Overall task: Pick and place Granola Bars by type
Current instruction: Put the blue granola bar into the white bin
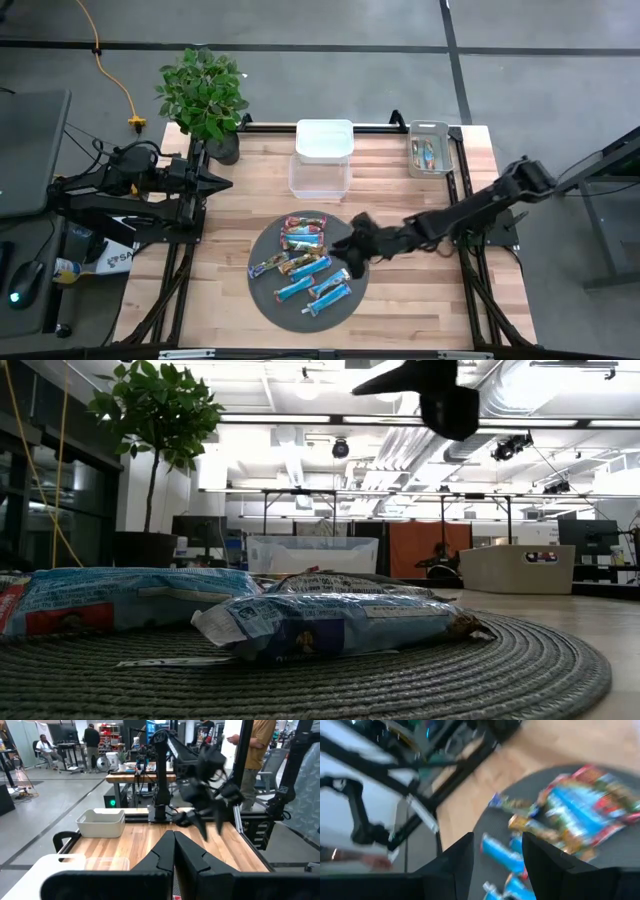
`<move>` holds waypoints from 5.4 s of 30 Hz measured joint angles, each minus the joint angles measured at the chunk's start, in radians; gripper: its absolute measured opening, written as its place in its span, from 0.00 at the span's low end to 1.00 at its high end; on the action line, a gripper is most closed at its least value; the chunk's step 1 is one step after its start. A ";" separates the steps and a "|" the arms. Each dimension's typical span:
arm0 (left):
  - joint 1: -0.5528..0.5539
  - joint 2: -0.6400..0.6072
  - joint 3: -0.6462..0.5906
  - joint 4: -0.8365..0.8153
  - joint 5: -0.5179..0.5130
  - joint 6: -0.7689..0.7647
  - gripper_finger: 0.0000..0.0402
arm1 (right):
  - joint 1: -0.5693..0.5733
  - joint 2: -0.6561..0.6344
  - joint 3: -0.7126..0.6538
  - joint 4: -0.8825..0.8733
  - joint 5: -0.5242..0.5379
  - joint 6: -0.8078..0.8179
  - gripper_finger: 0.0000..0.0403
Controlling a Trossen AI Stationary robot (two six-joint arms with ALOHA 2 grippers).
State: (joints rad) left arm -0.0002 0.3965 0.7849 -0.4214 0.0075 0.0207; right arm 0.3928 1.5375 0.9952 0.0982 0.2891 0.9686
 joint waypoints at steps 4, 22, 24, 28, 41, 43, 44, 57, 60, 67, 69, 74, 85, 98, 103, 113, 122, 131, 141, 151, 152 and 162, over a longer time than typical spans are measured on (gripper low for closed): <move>0.000 0.000 0.000 0.000 0.000 0.000 0.00 | 0.002 0.124 0.139 -0.137 -0.129 -0.039 0.37; 0.000 0.000 0.000 0.000 0.000 0.000 0.00 | 0.135 0.330 0.460 -0.610 -0.174 -0.453 0.37; 0.000 0.000 0.000 0.000 0.000 0.000 0.00 | 0.150 0.330 0.443 -0.628 -0.154 -0.490 0.37; 0.000 0.000 0.000 0.000 0.000 0.000 0.00 | 0.167 0.330 0.390 -0.627 -0.141 -0.524 0.38; 0.000 0.000 0.000 0.000 0.000 0.000 0.00 | 0.162 0.330 0.281 -0.441 -0.165 -0.617 0.51; 0.000 0.000 0.000 0.000 0.000 0.000 0.00 | 0.162 0.330 0.282 -0.429 -0.165 -0.640 0.51; 0.000 0.000 0.000 0.000 0.000 0.000 0.00 | 0.159 0.330 0.282 -0.426 -0.165 -0.650 0.51; 0.000 0.000 0.000 0.000 0.000 0.000 0.00 | 0.145 0.406 0.320 -0.412 -0.195 -0.655 0.51; 0.000 0.000 0.000 0.000 0.000 0.000 0.00 | 0.146 0.422 0.326 -0.407 -0.185 -0.634 0.51; 0.000 0.000 0.000 0.000 0.000 0.000 0.00 | 0.143 0.437 0.326 -0.388 -0.161 -0.634 0.51; 0.000 0.000 0.000 0.000 0.000 0.000 0.00 | 0.143 0.452 0.326 -0.370 -0.176 -0.635 0.51; 0.000 0.000 0.000 0.000 0.000 0.000 0.00 | 0.143 0.485 0.326 -0.361 -0.180 -0.613 0.51; 0.000 0.000 0.000 0.000 0.000 0.000 0.00 | 0.122 0.498 0.326 -0.351 -0.159 -0.634 0.51; 0.000 0.000 0.000 0.000 0.000 0.000 0.00 | 0.117 0.547 0.328 -0.337 -0.203 -0.638 0.51; 0.000 0.000 0.000 0.000 0.000 0.000 0.00 | 0.118 0.548 0.328 -0.342 -0.179 -0.638 0.47; 0.000 0.000 0.000 0.000 0.000 0.000 0.00 | 0.117 0.549 0.328 -0.347 -0.179 -0.577 0.24; 0.000 0.000 0.000 0.000 0.000 0.000 0.00 | 0.115 0.554 0.324 -0.259 -0.149 -0.528 0.12; 0.000 0.000 0.000 0.000 0.000 0.000 0.00 | 0.058 0.554 0.324 -0.146 -0.081 -0.431 0.09; 0.000 0.000 0.000 0.000 0.000 0.000 0.00 | -0.050 0.554 0.400 -0.028 -0.055 -0.453 0.09; 0.000 0.000 0.000 0.000 0.000 0.000 0.00 | -0.176 0.578 0.755 -0.345 -0.015 -0.684 0.09; 0.000 0.000 0.000 0.000 0.000 0.000 0.00 | -0.191 0.602 0.816 -0.406 -0.007 -0.700 0.08; 0.000 0.000 0.000 0.000 0.000 0.000 0.00 | -0.341 0.840 1.338 -1.039 0.011 -0.716 0.07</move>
State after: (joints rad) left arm -0.0006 0.3963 0.7849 -0.4218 0.0075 0.0206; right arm 0.0517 2.3776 2.3329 -0.9405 0.3001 0.2529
